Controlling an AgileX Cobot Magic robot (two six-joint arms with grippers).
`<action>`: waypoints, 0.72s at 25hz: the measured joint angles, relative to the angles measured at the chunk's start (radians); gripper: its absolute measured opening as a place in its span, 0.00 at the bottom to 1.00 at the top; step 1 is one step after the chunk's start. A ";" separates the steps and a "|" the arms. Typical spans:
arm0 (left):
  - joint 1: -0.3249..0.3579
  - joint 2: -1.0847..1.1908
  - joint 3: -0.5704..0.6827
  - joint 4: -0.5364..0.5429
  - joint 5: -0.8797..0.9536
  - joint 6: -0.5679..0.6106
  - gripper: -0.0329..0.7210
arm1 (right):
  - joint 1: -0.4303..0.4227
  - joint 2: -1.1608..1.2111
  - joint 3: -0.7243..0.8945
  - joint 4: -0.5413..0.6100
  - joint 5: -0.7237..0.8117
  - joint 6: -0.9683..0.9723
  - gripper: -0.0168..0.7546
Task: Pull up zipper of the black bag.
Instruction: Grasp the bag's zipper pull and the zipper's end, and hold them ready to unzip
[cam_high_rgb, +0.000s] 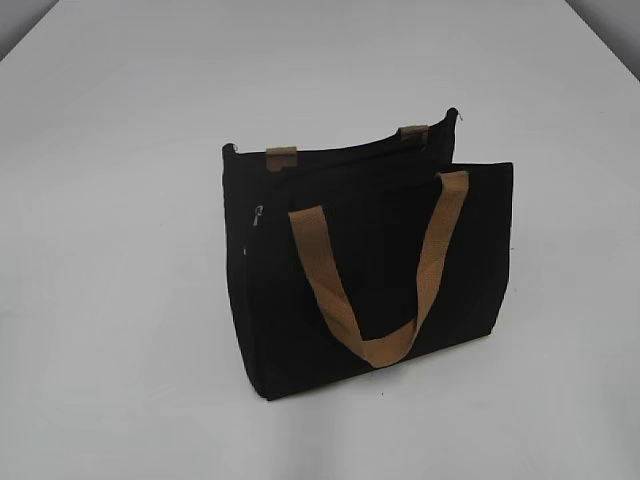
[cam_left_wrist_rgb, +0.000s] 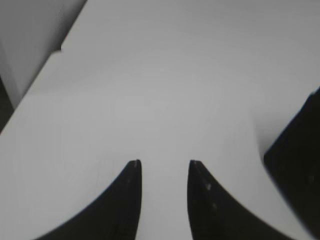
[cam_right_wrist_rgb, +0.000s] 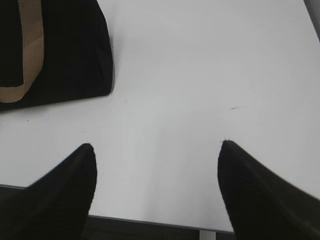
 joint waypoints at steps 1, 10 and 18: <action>0.000 0.015 0.000 0.000 -0.077 0.000 0.36 | 0.007 0.015 0.000 0.006 -0.001 0.000 0.77; 0.000 0.440 0.029 -0.201 -0.725 0.000 0.36 | 0.057 0.244 -0.021 0.017 -0.084 -0.029 0.77; -0.141 1.011 0.030 -0.120 -1.184 0.000 0.36 | 0.120 0.402 -0.028 0.033 -0.409 -0.047 0.77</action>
